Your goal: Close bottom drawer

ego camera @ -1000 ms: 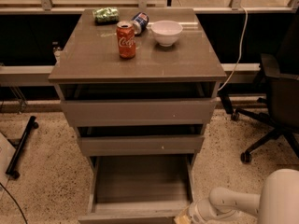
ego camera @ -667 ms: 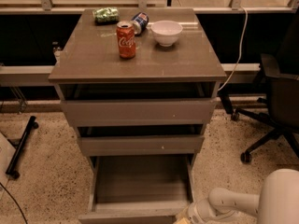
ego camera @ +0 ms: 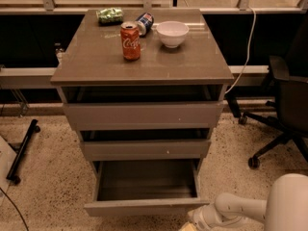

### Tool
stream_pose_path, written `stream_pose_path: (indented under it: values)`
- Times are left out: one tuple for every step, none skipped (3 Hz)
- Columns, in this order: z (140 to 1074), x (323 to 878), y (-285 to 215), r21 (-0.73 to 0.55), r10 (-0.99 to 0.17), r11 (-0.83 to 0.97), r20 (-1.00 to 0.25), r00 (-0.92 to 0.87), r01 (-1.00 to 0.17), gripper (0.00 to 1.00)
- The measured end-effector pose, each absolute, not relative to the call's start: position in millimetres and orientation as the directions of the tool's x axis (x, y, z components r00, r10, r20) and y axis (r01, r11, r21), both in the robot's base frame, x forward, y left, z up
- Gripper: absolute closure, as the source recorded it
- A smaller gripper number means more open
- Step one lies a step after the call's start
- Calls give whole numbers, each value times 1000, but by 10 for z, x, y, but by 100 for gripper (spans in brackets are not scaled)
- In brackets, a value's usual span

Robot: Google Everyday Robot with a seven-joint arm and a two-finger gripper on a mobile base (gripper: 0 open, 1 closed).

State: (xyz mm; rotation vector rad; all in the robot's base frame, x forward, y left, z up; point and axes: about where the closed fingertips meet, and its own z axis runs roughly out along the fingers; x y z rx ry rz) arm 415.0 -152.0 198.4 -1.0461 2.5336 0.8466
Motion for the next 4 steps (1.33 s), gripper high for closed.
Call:
stream_pose_path:
  values:
    - [1988,4303,-1413,372,-573,560,-471,-670,-741,41]
    - [1980,4528,-1277,327,-603,538,-494,-626,-776,65]
    - [1990,4763,-1179,288,-617,527,-517,-593,-800,88]
    - [1928,5106,-1118,264,-592,533,-562,-577,-804,100]
